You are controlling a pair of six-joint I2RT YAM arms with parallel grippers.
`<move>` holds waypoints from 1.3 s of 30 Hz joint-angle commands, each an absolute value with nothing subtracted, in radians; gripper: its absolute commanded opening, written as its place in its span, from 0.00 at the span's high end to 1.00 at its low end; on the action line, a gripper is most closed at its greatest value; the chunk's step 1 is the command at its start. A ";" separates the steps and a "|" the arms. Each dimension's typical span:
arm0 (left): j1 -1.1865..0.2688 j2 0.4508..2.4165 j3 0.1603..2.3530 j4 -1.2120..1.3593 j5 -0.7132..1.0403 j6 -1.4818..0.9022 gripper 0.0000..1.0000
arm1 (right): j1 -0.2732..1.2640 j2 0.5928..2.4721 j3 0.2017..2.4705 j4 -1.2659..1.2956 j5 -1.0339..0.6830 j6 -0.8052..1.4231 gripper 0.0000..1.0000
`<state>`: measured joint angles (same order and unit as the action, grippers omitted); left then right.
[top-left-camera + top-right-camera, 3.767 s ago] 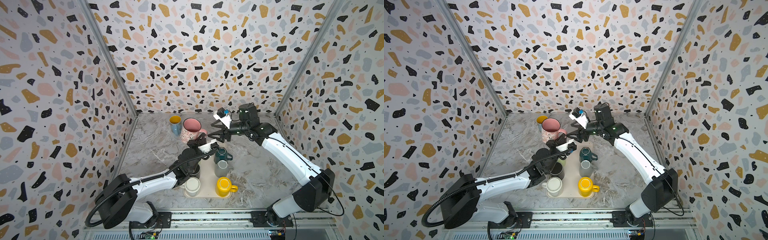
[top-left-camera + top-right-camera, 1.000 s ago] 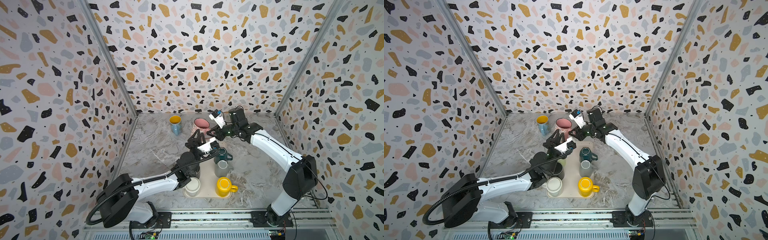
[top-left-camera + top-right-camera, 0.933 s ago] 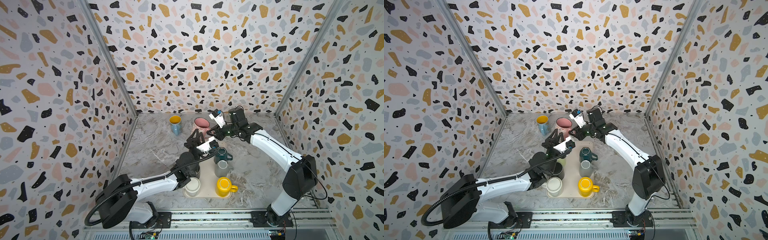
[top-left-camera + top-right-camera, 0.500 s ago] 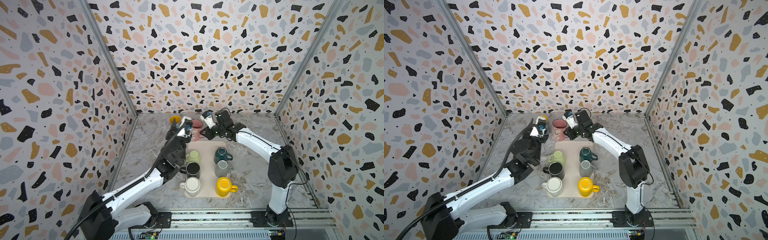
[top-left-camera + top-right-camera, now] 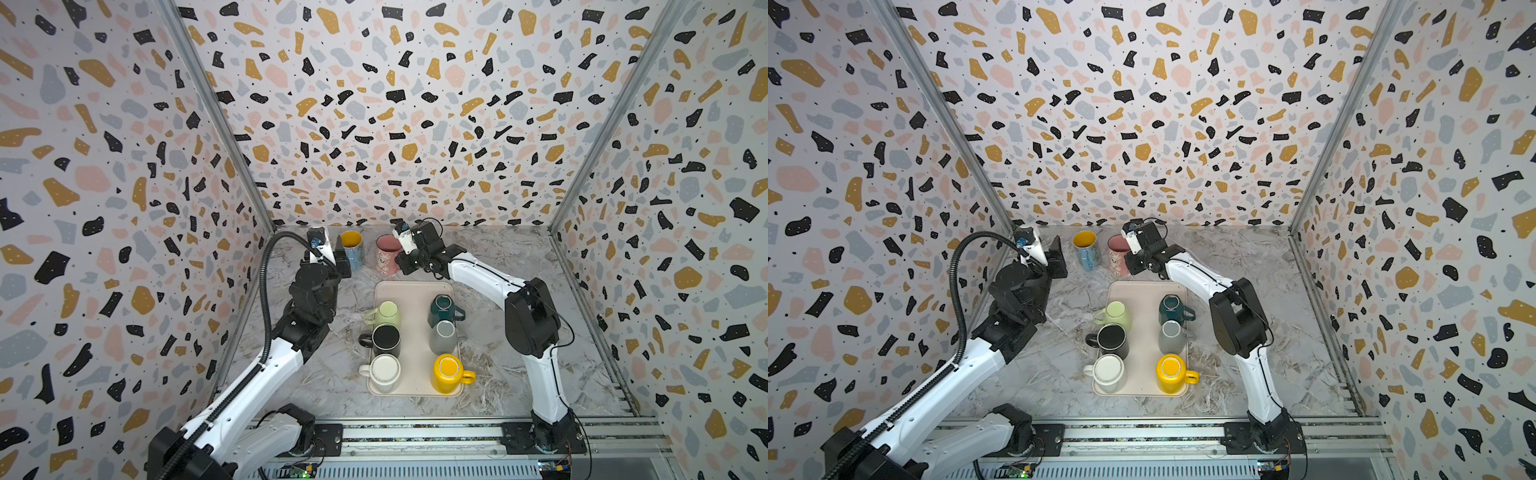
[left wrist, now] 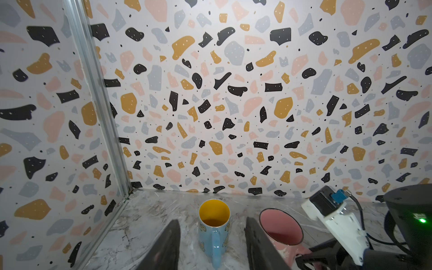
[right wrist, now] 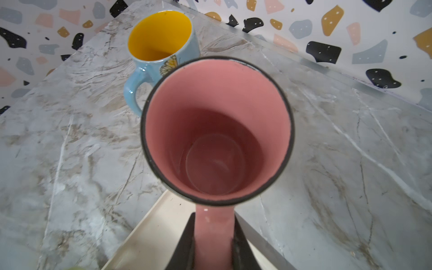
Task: Turn the mug right side up
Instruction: 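Carry the pink mug beyond the tray with the right gripper while the left gripper releases, then lower the pink mug beside the light blue mug with the right gripper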
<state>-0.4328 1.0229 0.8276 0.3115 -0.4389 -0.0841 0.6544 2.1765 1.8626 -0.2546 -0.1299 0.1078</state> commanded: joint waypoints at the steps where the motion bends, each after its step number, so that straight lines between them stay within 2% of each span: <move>1: -0.421 1.022 0.836 0.339 -0.375 -0.140 0.53 | 0.661 2.171 1.992 -0.142 -0.082 0.121 1.00; 12: -0.387 1.025 0.827 0.343 -0.299 -0.196 0.53 | 0.674 2.308 2.147 -0.164 -0.026 0.121 1.00; 32: -0.380 1.014 0.801 0.330 -0.233 -0.249 0.55 | 0.704 2.373 2.155 -0.147 0.000 0.133 1.00; 37: -0.380 1.017 0.801 0.328 -0.229 -0.250 0.55 | 0.706 2.380 2.159 -0.145 0.015 0.140 0.86; 39: -0.380 1.016 0.802 0.325 -0.227 -0.251 0.55 | 0.707 2.382 2.160 -0.145 0.020 0.143 0.85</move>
<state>-0.3870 1.0286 0.8112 0.2958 -0.2424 -0.2440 0.6998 2.4062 2.0892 -0.2306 0.0055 0.1242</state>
